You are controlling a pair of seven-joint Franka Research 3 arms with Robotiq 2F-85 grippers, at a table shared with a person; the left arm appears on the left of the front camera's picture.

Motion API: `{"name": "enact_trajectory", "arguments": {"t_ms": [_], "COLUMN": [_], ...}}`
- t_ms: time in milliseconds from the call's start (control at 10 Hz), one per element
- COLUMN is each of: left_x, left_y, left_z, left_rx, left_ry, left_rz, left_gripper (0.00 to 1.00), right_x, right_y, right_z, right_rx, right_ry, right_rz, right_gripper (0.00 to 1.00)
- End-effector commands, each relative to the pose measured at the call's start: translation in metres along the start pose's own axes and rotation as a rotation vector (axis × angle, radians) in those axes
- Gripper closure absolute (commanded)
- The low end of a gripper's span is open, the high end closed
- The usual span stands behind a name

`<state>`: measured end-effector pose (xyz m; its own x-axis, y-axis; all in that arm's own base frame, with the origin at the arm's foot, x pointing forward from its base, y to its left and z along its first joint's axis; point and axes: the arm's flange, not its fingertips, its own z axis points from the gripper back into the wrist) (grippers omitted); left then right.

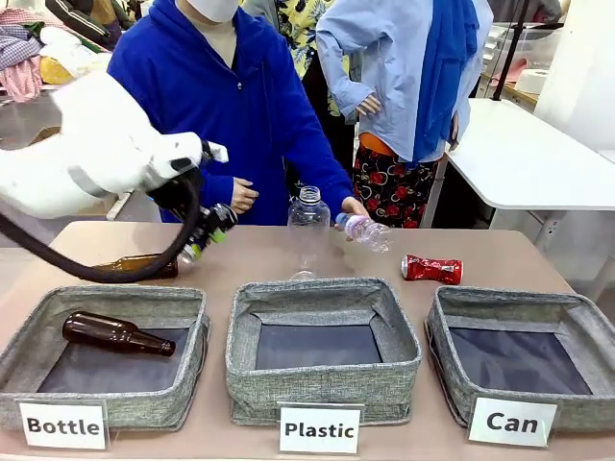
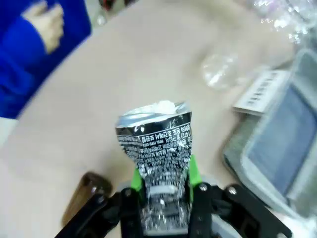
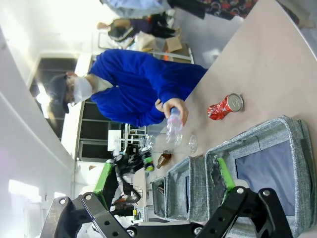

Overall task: Sort the can waste into the basket.
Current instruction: Pick up the can waste from the table and place it in the right Fabric basket.

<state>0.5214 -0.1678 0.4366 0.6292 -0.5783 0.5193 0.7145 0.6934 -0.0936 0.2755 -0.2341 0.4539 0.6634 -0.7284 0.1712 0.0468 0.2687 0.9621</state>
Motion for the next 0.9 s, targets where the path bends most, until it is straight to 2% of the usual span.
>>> {"name": "enact_trajectory", "arguments": {"t_ms": [0,100,200,300,400,500,600,700,800], "left_x": [-0.059,-0.087,-0.115,-0.145,-0.176,-0.187,-0.181,-0.176,-0.176], "left_y": [-0.036,-0.054,-0.067,-0.079,-0.092,-0.098,-0.085,-0.098,-0.098], "left_z": [0.078,0.108,0.129,0.142,0.149,0.145,0.141,0.145,0.145], "left_rx": [-0.079,-0.122,-0.178,-0.288,-0.339,-0.330,-0.264,-0.364,-0.364], "left_ry": [-0.038,-0.006,0.072,0.204,0.243,0.175,0.055,0.223,0.223], "left_rz": [-0.162,-0.299,-0.417,-0.553,-0.736,-0.763,-0.581,-0.635,-0.635], "left_gripper": [1.00,1.00,1.00,1.00,1.00,1.00,1.00,1.00,1.00], "right_x": [0.002,0.002,0.002,0.002,0.002,0.002,0.002,0.002,0.002], "right_y": [-0.001,-0.001,-0.001,-0.001,-0.001,-0.001,-0.001,-0.001,-0.001], "right_z": [-0.002,-0.002,-0.002,-0.002,-0.002,-0.002,-0.002,-0.002,-0.002], "right_rx": [0.029,0.029,0.029,0.029,0.029,0.029,0.029,0.029,0.029], "right_ry": [-0.016,-0.016,-0.016,-0.016,-0.016,-0.016,-0.016,-0.016,-0.016], "right_rz": [0.025,0.025,0.025,0.025,0.025,0.025,0.025,0.025,0.025], "right_gripper": [0.00,0.00,0.00,0.00,0.00,0.00,0.00,0.00,0.00]}}
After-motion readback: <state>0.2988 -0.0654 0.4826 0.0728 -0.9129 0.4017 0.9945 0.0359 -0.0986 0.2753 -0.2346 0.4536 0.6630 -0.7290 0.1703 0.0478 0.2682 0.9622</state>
